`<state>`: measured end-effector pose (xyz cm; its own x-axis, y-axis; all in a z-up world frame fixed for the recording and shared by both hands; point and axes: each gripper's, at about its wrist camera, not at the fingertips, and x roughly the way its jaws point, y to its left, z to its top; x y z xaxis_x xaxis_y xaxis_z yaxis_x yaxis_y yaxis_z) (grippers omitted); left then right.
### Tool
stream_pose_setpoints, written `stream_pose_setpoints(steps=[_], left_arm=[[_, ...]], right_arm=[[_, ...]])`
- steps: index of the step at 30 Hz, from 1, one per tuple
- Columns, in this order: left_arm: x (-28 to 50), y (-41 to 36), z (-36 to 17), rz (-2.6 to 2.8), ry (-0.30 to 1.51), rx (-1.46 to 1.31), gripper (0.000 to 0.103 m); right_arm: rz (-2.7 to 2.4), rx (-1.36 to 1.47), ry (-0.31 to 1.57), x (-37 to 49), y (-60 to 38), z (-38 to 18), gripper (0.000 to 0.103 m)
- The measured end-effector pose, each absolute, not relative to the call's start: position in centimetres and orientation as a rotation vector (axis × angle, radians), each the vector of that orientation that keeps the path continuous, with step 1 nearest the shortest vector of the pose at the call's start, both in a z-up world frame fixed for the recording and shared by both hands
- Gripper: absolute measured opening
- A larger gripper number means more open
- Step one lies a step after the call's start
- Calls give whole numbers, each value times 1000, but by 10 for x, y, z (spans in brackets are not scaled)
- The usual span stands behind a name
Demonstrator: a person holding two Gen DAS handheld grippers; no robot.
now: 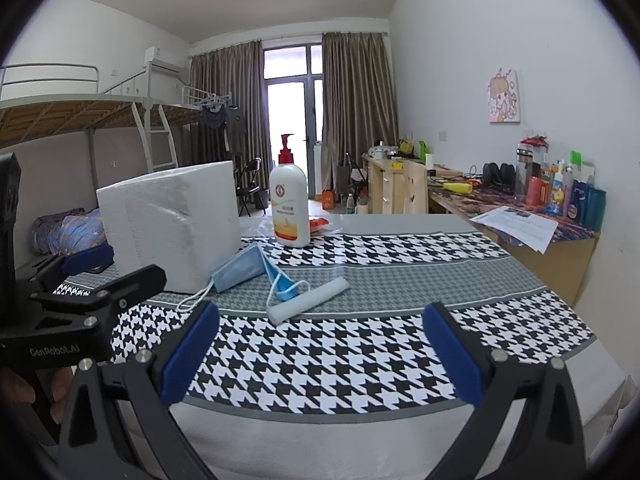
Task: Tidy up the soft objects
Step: 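Move both grippers toward the blue mask and white foam tube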
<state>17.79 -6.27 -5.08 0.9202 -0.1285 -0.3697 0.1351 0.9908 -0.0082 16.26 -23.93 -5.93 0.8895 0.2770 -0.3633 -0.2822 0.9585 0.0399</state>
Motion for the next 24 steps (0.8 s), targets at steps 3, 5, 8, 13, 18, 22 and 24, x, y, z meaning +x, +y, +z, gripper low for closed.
stream_pose_setpoints(steps=[3, 5, 8, 13, 18, 22, 24], left_arm=[[188, -69, -49, -151, 399, 29, 102], [195, -73, -48, -157, 406, 39, 102], [205, -78, -47, -174, 434, 48, 102], [218, -89, -43, -214, 472, 59, 102], [239, -98, -45, -222, 512, 69, 102], [257, -101, -48, -228, 543, 77, 102], [265, -104, -50, -228, 558, 88, 102]], right_arm=[[280, 2, 385, 169, -248, -60, 103], [275, 14, 387, 172, -252, -59, 103], [268, 22, 399, 177, -257, -60, 103], [240, 18, 407, 183, -265, -60, 103], [227, 50, 409, 190, -276, -60, 103], [221, 57, 413, 195, -280, -62, 103], [224, 71, 422, 198, -283, -63, 103]])
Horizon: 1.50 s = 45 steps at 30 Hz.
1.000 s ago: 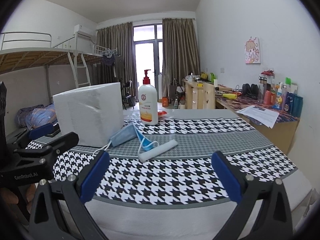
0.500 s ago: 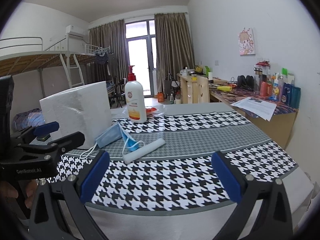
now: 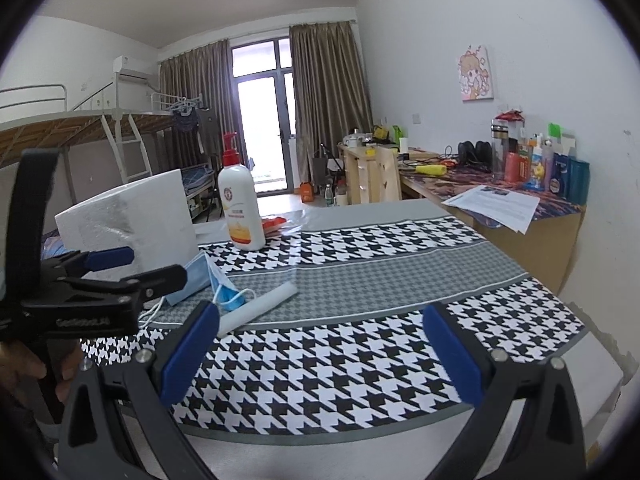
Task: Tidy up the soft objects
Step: 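Move both grippers toward the blue mask and white foam tube, then grasp the blue surgical mask with the left gripper and lift it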
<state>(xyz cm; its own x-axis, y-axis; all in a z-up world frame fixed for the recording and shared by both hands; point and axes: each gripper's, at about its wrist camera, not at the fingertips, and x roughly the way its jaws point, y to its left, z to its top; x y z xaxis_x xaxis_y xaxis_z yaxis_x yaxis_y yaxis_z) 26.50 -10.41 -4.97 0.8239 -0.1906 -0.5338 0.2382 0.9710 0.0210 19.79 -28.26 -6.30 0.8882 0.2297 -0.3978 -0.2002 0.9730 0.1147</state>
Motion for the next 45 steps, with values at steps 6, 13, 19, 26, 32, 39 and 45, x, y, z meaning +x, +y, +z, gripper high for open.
stream_pose_setpoints(steps=[6, 13, 19, 26, 32, 39, 45], left_arm=[[281, -109, -51, -236, 571, 138, 101], [311, -95, -66, -234, 672, 99, 88], [322, -86, -76, -187, 720, 114, 77], [328, -75, -83, -129, 732, 147, 74], [338, -69, -93, -124, 783, 132, 62], [341, -58, -99, -115, 840, 83, 37], [338, -55, -101, -129, 853, 71, 11]], right_arm=[[221, 74, 441, 206, -285, -67, 103], [241, 93, 471, 216, -284, -70, 103], [269, 77, 485, 222, -274, -71, 103], [301, 57, 504, 228, -262, -71, 103], [333, 47, 520, 234, -255, -70, 103], [354, 20, 563, 243, -242, -71, 103], [356, -11, 610, 252, -226, -75, 103]])
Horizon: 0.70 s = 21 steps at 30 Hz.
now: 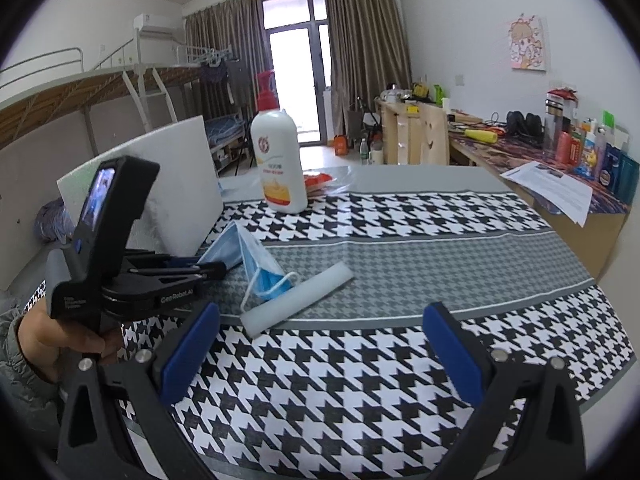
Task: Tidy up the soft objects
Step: 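Grasp the blue surgical mask with the left gripper and lift it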
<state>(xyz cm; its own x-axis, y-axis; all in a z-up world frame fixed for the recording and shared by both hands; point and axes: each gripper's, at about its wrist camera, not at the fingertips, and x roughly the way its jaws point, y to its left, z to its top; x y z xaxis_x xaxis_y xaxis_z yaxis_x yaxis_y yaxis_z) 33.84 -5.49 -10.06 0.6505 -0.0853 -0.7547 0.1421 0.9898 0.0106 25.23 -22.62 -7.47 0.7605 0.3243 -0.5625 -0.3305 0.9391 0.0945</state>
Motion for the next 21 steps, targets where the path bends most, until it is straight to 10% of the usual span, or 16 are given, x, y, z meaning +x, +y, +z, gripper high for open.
stream_pose_setpoints(steps=[13, 21], left_arm=[[320, -37, -90, -127, 795, 41, 7], [310, -32, -84, -143, 759, 37, 7]], right_arm=[[273, -13, 751, 271, -197, -89, 102], [239, -16, 834, 279, -178, -100, 85]])
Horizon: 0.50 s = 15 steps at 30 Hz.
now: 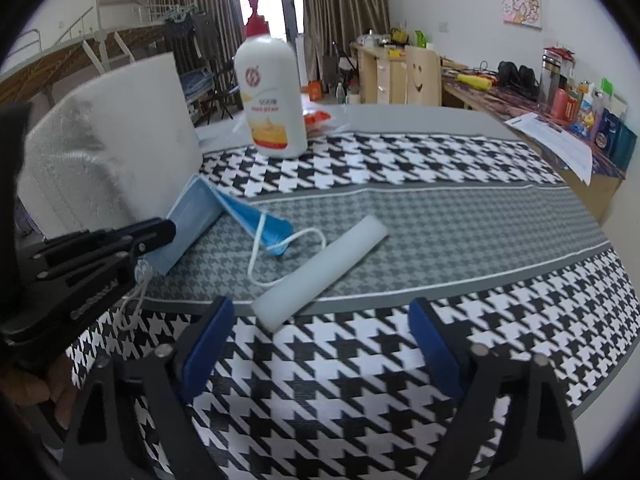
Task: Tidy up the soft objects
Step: 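Grasp the blue surgical mask with the left gripper and lift it, then grasp the white foam tube with the right gripper and lift it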
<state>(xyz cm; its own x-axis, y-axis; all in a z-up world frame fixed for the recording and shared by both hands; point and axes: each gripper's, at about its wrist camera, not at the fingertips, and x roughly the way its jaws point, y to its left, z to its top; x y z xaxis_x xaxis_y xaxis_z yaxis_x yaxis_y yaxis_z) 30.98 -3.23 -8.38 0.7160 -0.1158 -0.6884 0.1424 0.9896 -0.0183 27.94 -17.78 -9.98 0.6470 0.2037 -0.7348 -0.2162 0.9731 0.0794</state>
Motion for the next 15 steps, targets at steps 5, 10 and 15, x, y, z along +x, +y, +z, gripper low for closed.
stream_pose_setpoints(steps=[5, 10, 15], left_arm=[[306, -27, -80, -136, 738, 34, 7], [303, -24, -77, -137, 722, 35, 7], [301, -17, -76, -126, 715, 20, 7]], right_arm=[[208, -21, 880, 284, -170, -107, 68], [212, -28, 892, 287, -157, -108, 64], [183, -67, 895, 289, -145, -110, 64]])
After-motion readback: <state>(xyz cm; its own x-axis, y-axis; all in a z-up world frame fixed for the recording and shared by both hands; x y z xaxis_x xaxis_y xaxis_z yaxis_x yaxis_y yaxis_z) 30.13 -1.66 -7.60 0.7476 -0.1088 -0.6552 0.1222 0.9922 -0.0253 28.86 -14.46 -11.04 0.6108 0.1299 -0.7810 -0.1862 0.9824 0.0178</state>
